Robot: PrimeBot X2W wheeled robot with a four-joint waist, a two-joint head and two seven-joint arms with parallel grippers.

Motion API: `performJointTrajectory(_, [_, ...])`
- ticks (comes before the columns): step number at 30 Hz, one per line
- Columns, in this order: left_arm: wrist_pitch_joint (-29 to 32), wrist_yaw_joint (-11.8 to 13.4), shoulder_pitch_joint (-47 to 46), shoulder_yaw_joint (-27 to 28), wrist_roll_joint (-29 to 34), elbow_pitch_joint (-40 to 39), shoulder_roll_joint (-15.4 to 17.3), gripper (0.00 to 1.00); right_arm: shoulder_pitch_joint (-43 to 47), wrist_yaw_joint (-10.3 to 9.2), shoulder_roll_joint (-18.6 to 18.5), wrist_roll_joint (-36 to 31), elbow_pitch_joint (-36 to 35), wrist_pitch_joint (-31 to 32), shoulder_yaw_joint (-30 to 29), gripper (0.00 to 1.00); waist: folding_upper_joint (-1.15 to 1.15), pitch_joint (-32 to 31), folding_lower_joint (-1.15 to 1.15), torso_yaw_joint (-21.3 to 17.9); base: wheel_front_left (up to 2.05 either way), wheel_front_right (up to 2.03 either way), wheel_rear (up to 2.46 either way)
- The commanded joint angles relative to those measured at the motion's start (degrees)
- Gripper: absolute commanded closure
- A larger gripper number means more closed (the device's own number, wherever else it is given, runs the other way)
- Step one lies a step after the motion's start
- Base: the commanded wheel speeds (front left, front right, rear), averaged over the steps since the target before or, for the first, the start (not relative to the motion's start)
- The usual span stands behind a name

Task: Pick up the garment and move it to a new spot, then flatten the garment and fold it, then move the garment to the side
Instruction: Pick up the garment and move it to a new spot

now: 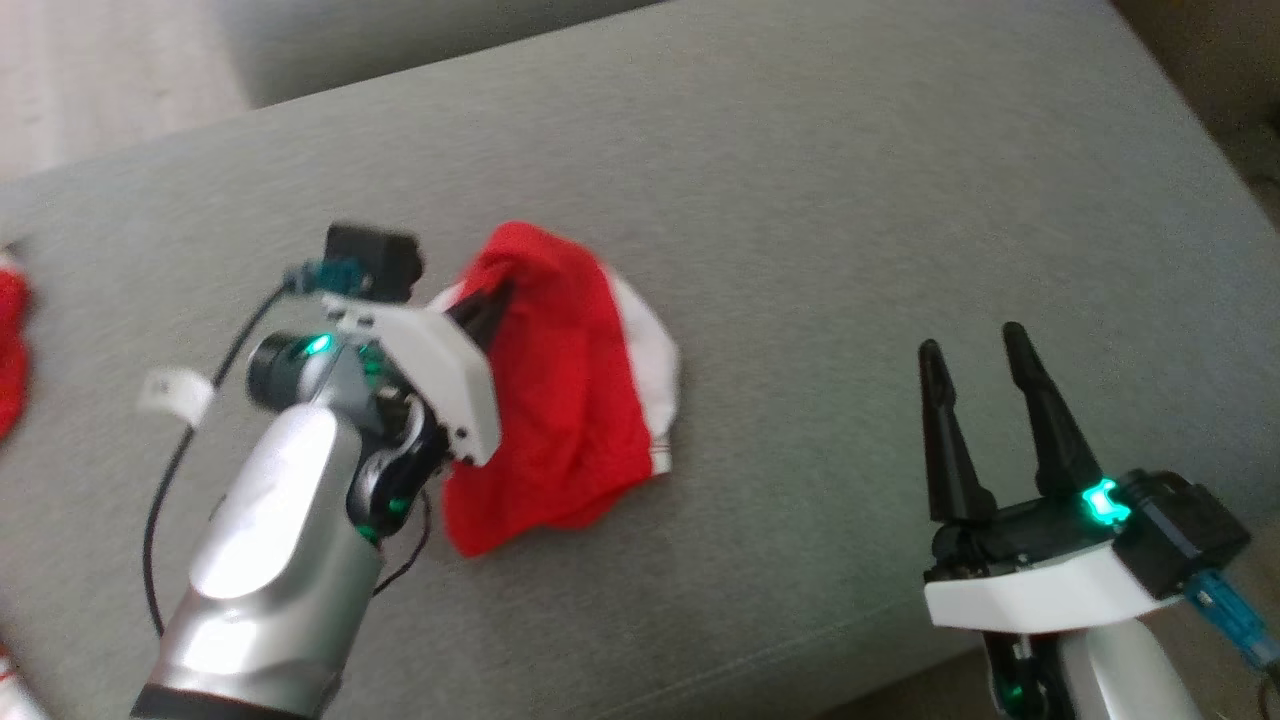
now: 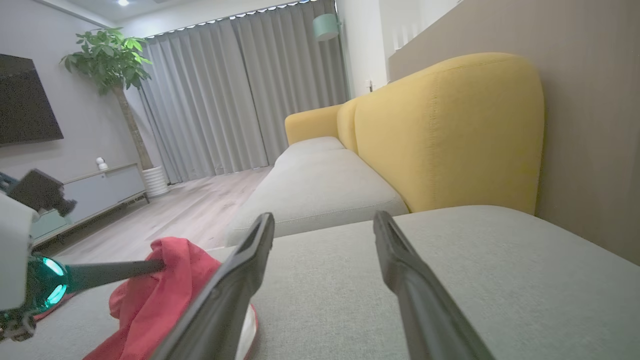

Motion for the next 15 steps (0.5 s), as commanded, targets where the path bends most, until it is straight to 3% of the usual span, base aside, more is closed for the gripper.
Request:
performJointTrajectory(1, [-2.3,0.3,-3.4,1.6,1.5,-0.3,1.5,1.0,-2.0,0.44,0.3,0.2,-1.6,-0.6,1.6,0.0,0.0,0.7,0.0,-3.1,0.0,0.0,0.0])
performJointTrajectory(2, [-5.7,0.0,-3.9,0.7,3.4,2.2,2.0,1.0,-2.1,0.44,0.3,0.2,-1.4,-0.6,1.9,0.0,0.0,0.8,0.0,-3.6,0.0,0.0,0.0])
performJointTrajectory(3, [-8.6,-0.1,-4.2,0.1,4.8,5.0,2.2,0.93,-2.2,0.44,0.4,0.2,-1.3,-0.6,2.0,0.0,0.0,0.7,0.0,-4.0,0.0,0.0,0.0])
performJointTrajectory(4, [-10.8,0.0,-4.4,-0.3,5.6,7.7,2.1,0.74,-2.2,0.44,0.4,0.2,-1.1,-0.6,2.1,0.0,0.0,0.6,0.0,-4.2,0.0,0.0,0.0])
performJointTrajectory(5, [-13.0,0.2,-4.7,-0.5,6.3,10.0,1.8,0.47,-2.1,0.44,0.5,0.1,-1.0,-0.6,2.1,0.0,0.0,0.4,0.0,-4.3,0.0,0.0,0.0])
performJointTrajectory(6, [-15.0,0.6,-5.0,-0.7,6.8,12.1,1.4,0.01,-1.9,0.44,0.5,0.0,-0.9,-0.6,2.0,0.0,0.0,0.1,0.0,-4.2,0.0,0.0,0.0])
performJointTrajectory(11, [-25.5,4.1,-5.9,-0.4,8.5,17.0,-1.0,0.0,-0.1,0.44,0.5,-1.3,-1.0,-0.6,0.2,0.0,0.0,-2.2,0.0,-1.6,0.0,0.0,0.0])
performJointTrajectory(15, [-30.3,5.9,-4.9,-0.7,9.0,16.8,-2.6,0.0,1.0,0.44,-0.1,-3.2,-1.9,-0.6,-2.3,0.0,0.0,-3.8,0.0,2.1,0.0,0.0,0.0])
